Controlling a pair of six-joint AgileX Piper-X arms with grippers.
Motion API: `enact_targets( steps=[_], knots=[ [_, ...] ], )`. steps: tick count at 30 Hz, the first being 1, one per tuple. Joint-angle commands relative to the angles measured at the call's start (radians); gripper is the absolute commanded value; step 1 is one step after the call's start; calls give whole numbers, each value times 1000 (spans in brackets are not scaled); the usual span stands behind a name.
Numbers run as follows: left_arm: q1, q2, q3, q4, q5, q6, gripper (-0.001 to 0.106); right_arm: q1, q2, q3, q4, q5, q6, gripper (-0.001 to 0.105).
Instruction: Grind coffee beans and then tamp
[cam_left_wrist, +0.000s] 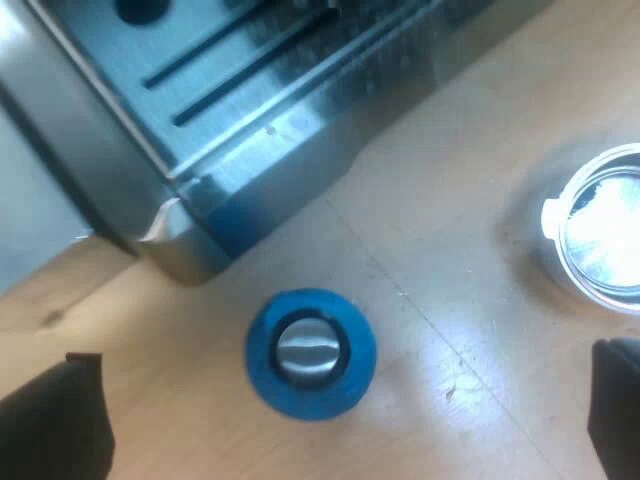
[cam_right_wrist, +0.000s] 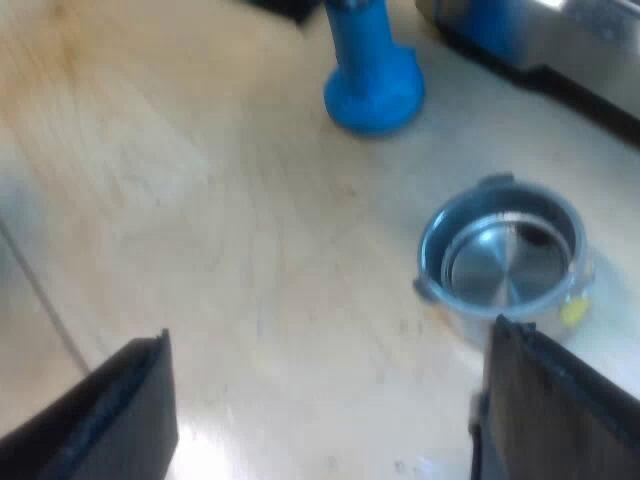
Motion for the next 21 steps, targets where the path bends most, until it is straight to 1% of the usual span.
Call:
enact_targets(
  steps=[1, 3, 4, 6, 7, 11, 14, 16, 19, 21],
  knots=[
    [1, -54, -12, 34, -38, -24, 100, -16, -25, -64, 141, -10, -2, 67],
    [1, -112, -31, 69, -48, -28, 100, -35, -37, -100, 220, -10, -2, 67],
    [1, -124, -38, 82, -48, -29, 100, -54, -44, -135, 278, -14, -2, 67],
    [1, -160, -77, 110, -51, -29, 100, -98, -54, -186, 352, -38, -2, 67],
    [1, -167, -85, 117, -53, -29, 100, -112, -56, -198, 370, -45, -2, 67],
    [1, -193, -179, 143, -62, -45, 100, -208, -82, -257, 464, -93, -2, 67],
    [5, -193, -235, 151, -62, -59, 100, -270, -109, -286, 539, -99, -5, 67],
    [26, -188, -258, 151, -58, -73, 100, -314, -129, -304, 594, -99, -5, 67],
    [103, -183, -292, 159, -27, -75, 100, -390, -169, -322, 684, -99, -15, 67],
    [185, -181, -307, 176, 36, -78, 100, -465, -210, -323, 749, -99, -26, 67]
  ],
)
